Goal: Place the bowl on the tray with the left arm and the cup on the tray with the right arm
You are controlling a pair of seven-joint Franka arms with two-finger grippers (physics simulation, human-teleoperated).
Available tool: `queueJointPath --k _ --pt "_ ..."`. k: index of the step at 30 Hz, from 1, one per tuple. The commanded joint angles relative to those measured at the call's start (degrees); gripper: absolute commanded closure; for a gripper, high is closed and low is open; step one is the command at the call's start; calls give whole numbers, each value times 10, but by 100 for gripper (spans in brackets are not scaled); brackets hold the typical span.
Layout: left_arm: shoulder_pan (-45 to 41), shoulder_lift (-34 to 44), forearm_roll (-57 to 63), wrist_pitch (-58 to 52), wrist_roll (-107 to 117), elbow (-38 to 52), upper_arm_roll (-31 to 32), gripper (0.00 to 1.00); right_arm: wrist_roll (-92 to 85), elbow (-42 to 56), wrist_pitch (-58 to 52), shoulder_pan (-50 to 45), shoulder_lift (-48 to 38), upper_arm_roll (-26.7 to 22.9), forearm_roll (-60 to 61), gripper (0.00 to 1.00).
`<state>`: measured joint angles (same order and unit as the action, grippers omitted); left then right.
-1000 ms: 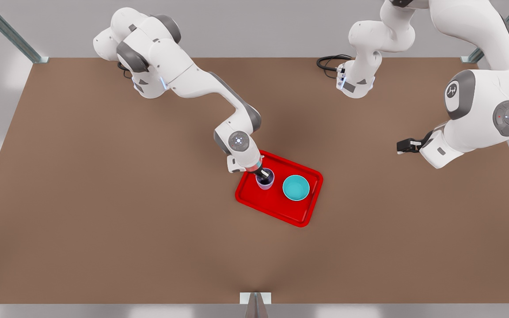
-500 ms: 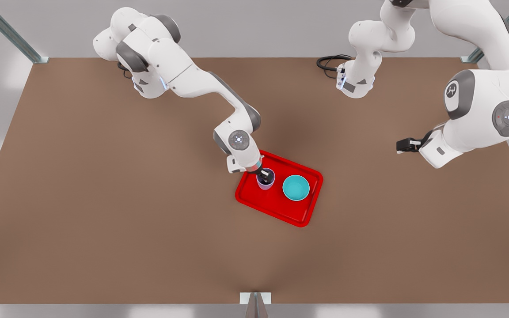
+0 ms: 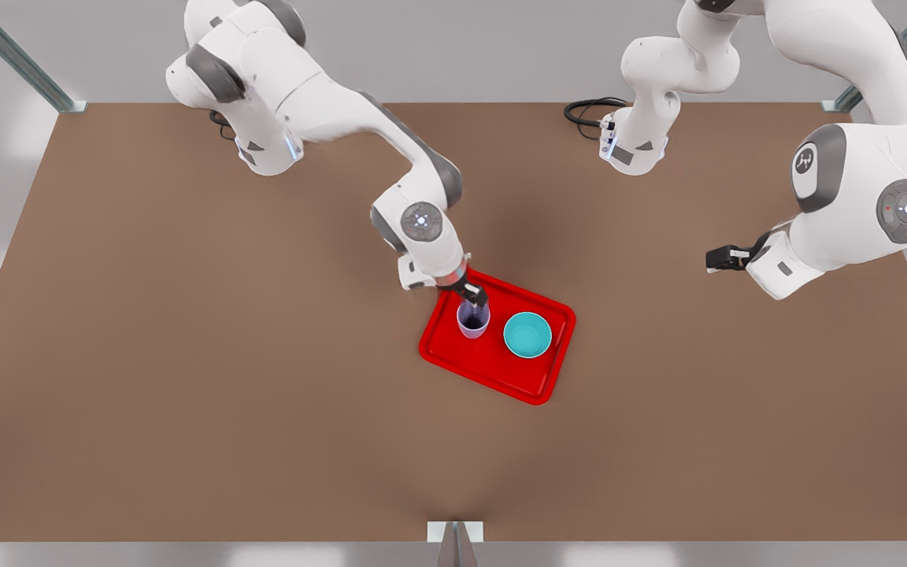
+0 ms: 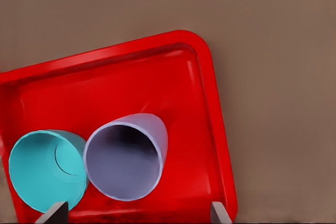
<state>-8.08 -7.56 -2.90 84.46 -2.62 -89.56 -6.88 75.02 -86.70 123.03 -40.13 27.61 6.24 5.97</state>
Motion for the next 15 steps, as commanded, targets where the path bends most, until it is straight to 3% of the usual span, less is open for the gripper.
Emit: queueJointPath --k 1,2,4,5,7,15 --pt "0 0 0 0 0 0 -1 0 -9 2 -46 12 -43 0 -3 0" --pt "0 0 0 -3 0 0 -1 0 -150 3 -139 123 -86 3 -2 0" --pt "0 0 0 -4 0 0 0 0 -624 3 -178 391 -91 3 -32 0" --pt "0 0 0 -4 0 1 0 0 -690 4 -211 430 -125 3 -53 0" --pt "0 0 0 -4 0 1 0 0 -697 6 -314 443 -194 -4 -61 0" --pt "0 0 16 18 -4 11 0 0 -744 39 -315 445 -186 -4 -68 0"
